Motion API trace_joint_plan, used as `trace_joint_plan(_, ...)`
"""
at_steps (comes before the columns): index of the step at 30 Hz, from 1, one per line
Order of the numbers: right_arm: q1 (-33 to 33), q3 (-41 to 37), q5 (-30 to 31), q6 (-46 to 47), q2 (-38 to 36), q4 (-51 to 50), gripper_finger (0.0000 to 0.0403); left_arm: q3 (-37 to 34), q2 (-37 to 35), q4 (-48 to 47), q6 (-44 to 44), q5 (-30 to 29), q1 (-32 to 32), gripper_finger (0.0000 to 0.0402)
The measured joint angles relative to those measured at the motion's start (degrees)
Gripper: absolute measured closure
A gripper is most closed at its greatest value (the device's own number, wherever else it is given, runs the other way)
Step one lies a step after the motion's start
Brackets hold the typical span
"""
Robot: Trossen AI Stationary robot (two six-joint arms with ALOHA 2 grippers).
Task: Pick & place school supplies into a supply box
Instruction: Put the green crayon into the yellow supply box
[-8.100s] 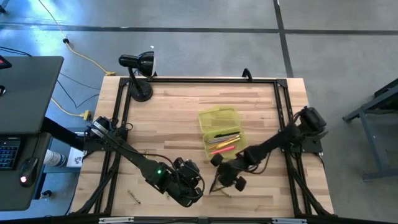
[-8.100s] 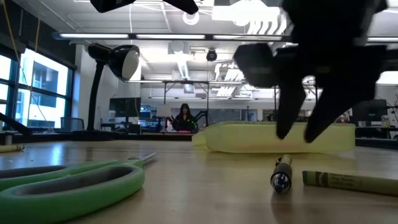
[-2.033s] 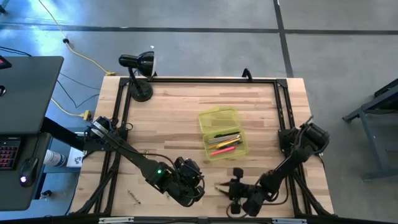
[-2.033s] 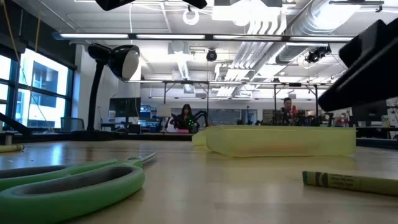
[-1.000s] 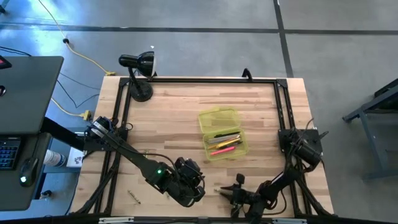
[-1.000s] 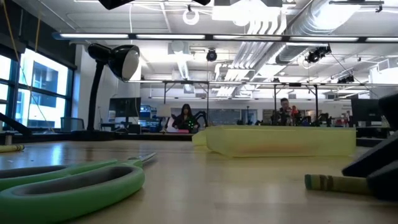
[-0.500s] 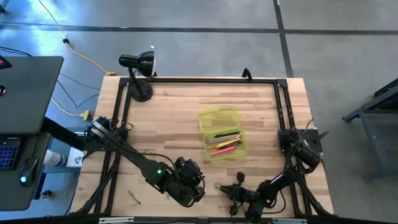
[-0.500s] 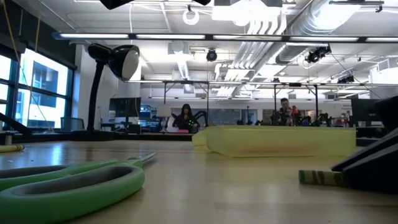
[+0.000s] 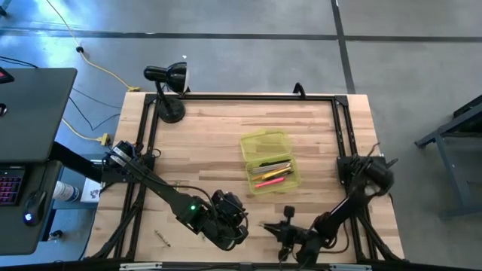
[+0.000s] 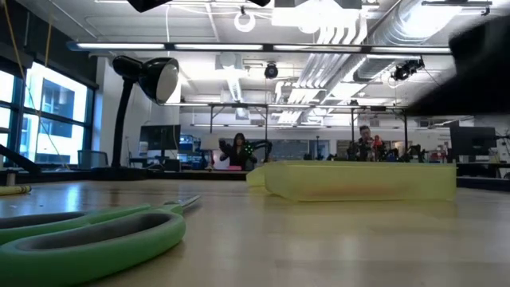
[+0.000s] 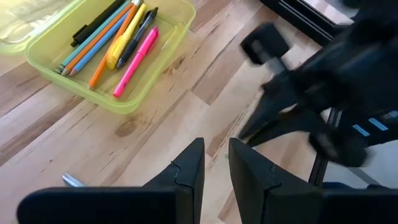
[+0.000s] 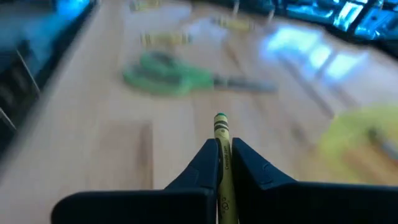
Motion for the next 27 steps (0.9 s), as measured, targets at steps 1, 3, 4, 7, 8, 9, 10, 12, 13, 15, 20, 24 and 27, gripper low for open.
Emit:
trace_joint_plan(1, -0.3, 0.0, 0.5, -1.2, -1.9, -1.6, 0.0397, 0.0, 0.0, 0.0, -0.4, -0.3, 0.0, 0.0296)
trace_joint_plan(3, -1.2, -0.1, 1.4, -3.0, -5.3, -6.4, 0.0397, 0.0, 0.0, 0.0, -0.8, -0.6, 0.0, 0.0296)
trace_joint_plan(4, -1.8, -0.1, 2.0, -3.9, -7.2, -9.1, 0.0397, 0.0, 0.0, 0.0, -0.8, -0.6, 0.0, 0.0296)
trace_joint_plan(7, -4.0, 0.0, 5.0, -5.9, -13.3, -18.0, 0.0399, 0.0, 0.0, 0.0, -1.0, -0.6, 0.0, 0.0296)
trace_joint_plan(8, -5.1, 0.0, 5.5, -5.9, -15.2, -21.4, 0.0399, 0.0, 0.0, 0.1, -1.0, -0.6, 0.0, 0.0296)
trace_joint_plan(9, -6.3, 0.0, 5.4, -5.4, -16.7, -25.1, 0.0399, 0.0, 0.0, 0.3, -1.0, -0.6, 0.0, 0.0296)
trace_joint_plan(10, -7.6, 0.0, 4.4, -4.1, -18.2, -28.9, 0.0398, 0.0, 0.0, 0.4, -1.1, -0.6, 0.0, 0.0296)
trace_joint_plan(12, -10.8, 0.0, 1.3, 1.6, -20.6, -36.4, 0.0398, 0.0, 0.0, 0.9, -1.1, -0.6, 0.0, 0.0296)
trace_joint_plan(13, -12.4, -0.1, -0.5, 4.7, -21.4, -39.8, 0.0398, 0.0, 0.0, 1.1, -1.1, -0.6, 0.0, 0.0296)
trace_joint_plan(15, -14.9, -2.9, -2.9, 7.4, -22.6, -42.0, 0.0399, 0.0, 0.0, 1.2, -1.2, -0.6, 0.0, 0.0296)
trace_joint_plan(20, -17.3, -16.2, -8.9, 3.5, -27.4, -31.1, 0.0399, 0.0, 0.0, 1.1, -1.2, 0.7, 0.0, 0.0296)
trace_joint_plan(24, -19.3, -28.0, -14.8, -0.7, -33.6, -14.2, 0.0399, 0.0, 0.0, 0.9, -0.7, 1.1, 0.0, 0.0296)
trace_joint_plan(27, -21.5, -35.5, -23.6, -11.0, -39.5, 1.4, 0.0399, 0.0, 0.0, 0.7, -0.7, 0.8, 0.0, 0.0296)
